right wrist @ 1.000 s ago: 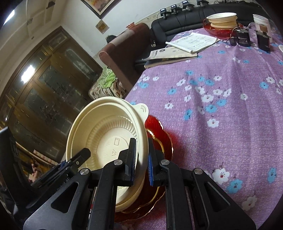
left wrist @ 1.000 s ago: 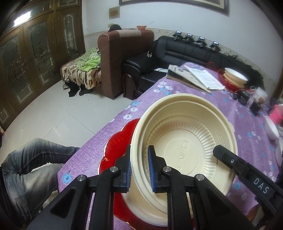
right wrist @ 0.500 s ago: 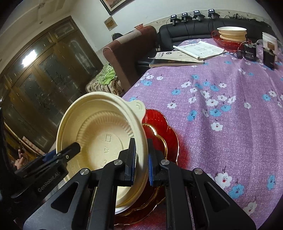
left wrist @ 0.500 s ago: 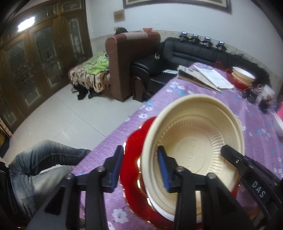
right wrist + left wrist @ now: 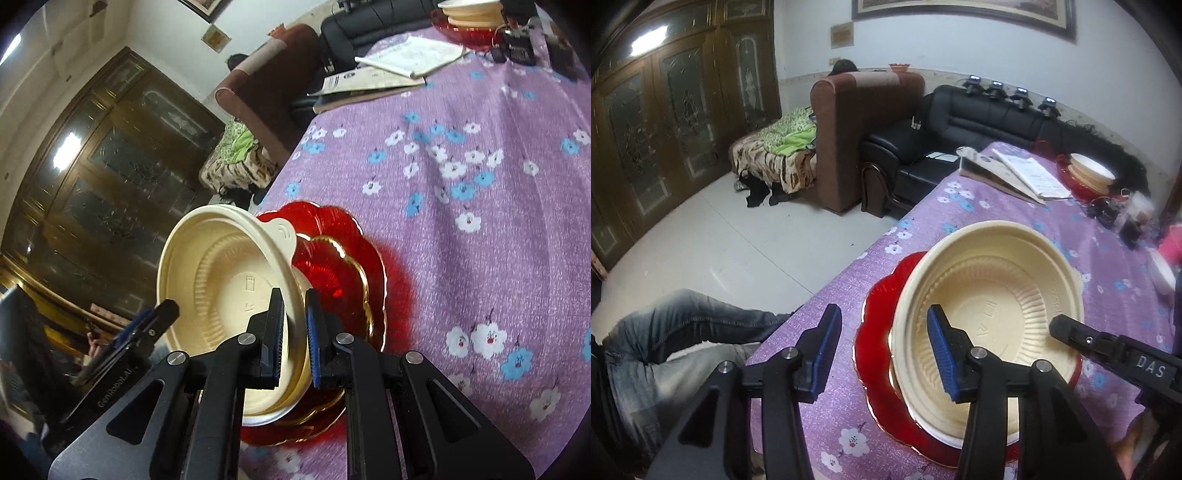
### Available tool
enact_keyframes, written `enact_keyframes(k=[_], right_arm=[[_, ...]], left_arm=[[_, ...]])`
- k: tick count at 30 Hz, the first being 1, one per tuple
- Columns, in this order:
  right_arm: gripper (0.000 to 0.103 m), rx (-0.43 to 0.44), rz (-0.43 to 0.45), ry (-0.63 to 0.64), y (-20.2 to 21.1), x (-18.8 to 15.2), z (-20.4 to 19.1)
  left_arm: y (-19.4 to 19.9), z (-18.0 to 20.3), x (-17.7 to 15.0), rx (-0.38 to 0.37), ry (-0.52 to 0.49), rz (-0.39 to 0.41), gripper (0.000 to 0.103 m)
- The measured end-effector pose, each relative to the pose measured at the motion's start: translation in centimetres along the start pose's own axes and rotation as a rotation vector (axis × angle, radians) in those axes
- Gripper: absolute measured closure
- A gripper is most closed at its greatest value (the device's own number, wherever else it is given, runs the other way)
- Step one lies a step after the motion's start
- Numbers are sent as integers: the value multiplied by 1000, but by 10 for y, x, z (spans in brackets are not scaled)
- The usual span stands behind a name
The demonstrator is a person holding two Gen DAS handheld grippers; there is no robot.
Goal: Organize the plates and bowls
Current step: 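Lower the beige bowl into the red plates and open the right gripper, then move the right gripper toward the white foam bowls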
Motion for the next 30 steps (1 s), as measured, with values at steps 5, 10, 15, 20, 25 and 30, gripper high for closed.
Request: enact_keyframes(k=[5, 10, 15, 20, 25, 30], right_arm=[[91, 34, -25, -29, 4, -1, -3], [91, 126, -126, -135, -4, -11, -1], [84, 141, -110, -130, 7, -5, 4], [62, 144, -8, -107, 39, 10, 14], [62, -28, 111, -69, 79, 26, 46], [62, -158, 203, -89, 126, 47, 90]], left_arm=[[4, -15, 7, 35, 43, 23, 55], [11, -19, 12, 40, 63, 50, 55], [16, -11, 15, 33, 48, 61, 54], [29, 15, 16, 2, -4, 82, 54], [50, 71, 13, -64, -115, 112, 47], [70, 158, 6, -209, -273, 86, 38]])
Point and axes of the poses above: each gripper's, at about its wrist camera, not at the fingertips, and y roughly against the way its jaws point, z to its right, x to its top, the point moved 6 cm from there along -y, roughly the way its jaws point, and after that the axes turned 13 degrees about x, right-handed, at the moved point
